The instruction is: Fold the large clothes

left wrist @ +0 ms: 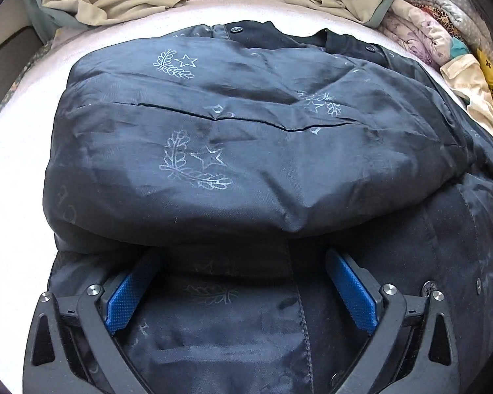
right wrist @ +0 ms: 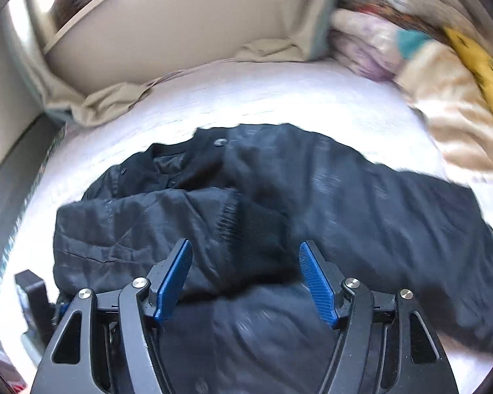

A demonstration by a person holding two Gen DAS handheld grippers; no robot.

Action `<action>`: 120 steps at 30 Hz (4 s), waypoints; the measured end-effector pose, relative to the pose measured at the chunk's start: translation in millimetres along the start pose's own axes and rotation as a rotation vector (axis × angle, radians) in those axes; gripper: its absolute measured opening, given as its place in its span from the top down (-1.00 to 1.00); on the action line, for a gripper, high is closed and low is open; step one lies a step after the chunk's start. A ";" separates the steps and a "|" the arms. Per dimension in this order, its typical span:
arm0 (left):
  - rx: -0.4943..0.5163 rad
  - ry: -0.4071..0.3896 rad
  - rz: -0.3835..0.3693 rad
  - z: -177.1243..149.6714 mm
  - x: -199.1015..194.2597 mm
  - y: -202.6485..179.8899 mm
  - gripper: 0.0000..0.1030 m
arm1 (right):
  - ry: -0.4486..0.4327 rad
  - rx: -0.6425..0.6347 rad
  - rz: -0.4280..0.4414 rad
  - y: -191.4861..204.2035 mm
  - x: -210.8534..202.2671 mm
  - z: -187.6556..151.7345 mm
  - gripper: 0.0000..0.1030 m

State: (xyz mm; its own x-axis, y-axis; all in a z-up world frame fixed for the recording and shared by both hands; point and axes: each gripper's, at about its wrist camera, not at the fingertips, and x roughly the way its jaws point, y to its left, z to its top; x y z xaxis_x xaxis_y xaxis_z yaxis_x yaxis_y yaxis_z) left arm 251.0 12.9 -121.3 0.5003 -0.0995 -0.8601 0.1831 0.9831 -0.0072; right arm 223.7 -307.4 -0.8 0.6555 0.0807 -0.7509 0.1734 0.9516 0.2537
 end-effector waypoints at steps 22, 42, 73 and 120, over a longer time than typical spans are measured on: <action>-0.007 -0.019 0.026 0.1 0.2 -3.3 -1.00 | -0.034 1.030 -0.132 -333.3 -123.4 -150.1 -0.31; -0.006 -0.030 0.019 -1.4 -0.5 -3.3 -1.00 | -0.224 1.309 0.034 -353.6 -102.4 -167.9 -0.21; -0.009 -0.052 0.023 -4.0 -2.9 -5.5 -1.00 | -0.407 0.526 -0.129 -209.4 -153.1 -34.9 0.88; 0.018 0.092 -0.219 6.2 -75.9 4.3 -0.81 | 0.039 -0.110 0.325 112.6 0.0 -4.3 -0.18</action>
State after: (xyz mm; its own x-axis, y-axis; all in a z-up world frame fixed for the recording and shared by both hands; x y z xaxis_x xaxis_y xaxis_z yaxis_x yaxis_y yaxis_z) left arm 219.0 23.7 -53.0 0.3681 -0.2948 -0.8818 0.2938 0.9367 -0.1905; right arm 240.1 -199.0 25.2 0.6345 0.3937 -0.6651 -0.1212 0.9006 0.4175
